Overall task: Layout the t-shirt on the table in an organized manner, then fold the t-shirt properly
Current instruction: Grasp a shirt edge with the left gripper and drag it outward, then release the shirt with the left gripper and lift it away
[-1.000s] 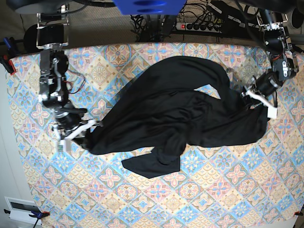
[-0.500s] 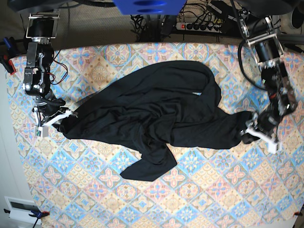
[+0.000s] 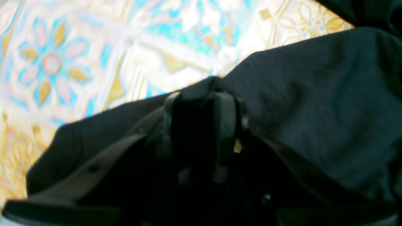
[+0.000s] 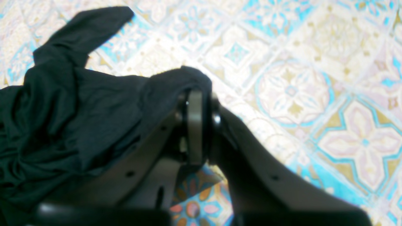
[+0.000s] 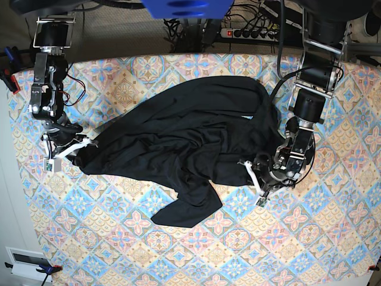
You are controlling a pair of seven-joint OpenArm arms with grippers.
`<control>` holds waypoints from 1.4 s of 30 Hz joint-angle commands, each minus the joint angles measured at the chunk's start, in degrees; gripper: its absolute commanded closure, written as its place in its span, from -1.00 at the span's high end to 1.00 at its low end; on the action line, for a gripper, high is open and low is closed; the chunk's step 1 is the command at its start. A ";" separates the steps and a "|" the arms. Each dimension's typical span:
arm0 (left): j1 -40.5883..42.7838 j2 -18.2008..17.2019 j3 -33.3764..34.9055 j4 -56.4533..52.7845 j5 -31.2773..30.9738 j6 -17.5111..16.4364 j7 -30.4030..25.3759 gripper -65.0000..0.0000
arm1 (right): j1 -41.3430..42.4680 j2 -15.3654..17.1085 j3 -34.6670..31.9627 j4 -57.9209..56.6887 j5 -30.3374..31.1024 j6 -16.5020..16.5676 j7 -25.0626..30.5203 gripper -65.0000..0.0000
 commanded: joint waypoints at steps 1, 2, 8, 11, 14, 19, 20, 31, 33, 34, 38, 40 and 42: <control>-2.03 0.44 1.16 -0.93 1.20 0.15 -0.74 -0.48 | 0.92 0.91 0.46 0.96 0.40 0.14 1.58 -1.00; -2.56 0.70 2.04 -1.63 2.34 0.15 -1.01 -0.55 | 0.92 0.91 0.37 0.96 0.40 0.14 1.58 -1.00; -4.14 0.52 -6.67 -1.45 1.20 0.15 -1.36 -0.98 | 0.92 0.91 0.81 0.08 0.31 0.14 1.58 -1.00; -4.23 -0.88 -17.39 1.10 0.85 0.15 -0.92 -1.00 | 0.57 0.91 2.39 -1.24 0.22 0.14 1.58 -1.00; -4.14 -1.76 -26.54 2.77 0.85 0.15 -0.92 -1.00 | -0.66 0.91 6.09 -3.18 0.22 0.14 1.58 -1.00; -4.23 -4.22 -36.38 2.86 0.85 0.15 -0.92 -1.00 | -0.66 -1.82 14.53 -6.43 0.13 0.14 0.96 -1.00; -4.23 -4.75 -37.00 2.77 0.85 0.15 -0.92 -1.00 | -0.66 -2.26 16.46 -7.13 0.13 0.14 0.87 -1.00; -1.77 -2.11 -18.18 2.94 0.49 0.15 1.81 -0.89 | -0.66 -3.14 18.75 -7.75 0.13 0.23 -1.32 -1.00; -1.77 -0.44 -14.32 2.94 -1.62 0.15 1.98 -0.70 | -0.66 -3.14 18.75 -7.66 0.13 0.23 -1.59 -1.00; -1.77 -0.09 -13.17 2.94 -2.85 0.15 2.16 -0.60 | -0.66 -3.14 18.75 -7.75 0.13 0.23 -1.76 -1.00; -1.94 1.23 -8.87 2.94 -6.80 0.15 2.16 -0.21 | -0.75 -3.84 18.75 -7.48 0.13 0.23 -2.11 -1.00; -2.12 1.49 -6.84 2.77 -7.07 0.15 2.16 -0.06 | -0.75 -4.54 18.75 -7.40 0.13 0.23 -2.11 -1.00; -2.12 2.55 -4.38 2.59 -6.98 0.15 1.89 0.01 | -0.75 -4.72 18.75 -7.40 0.13 0.23 -2.47 -1.00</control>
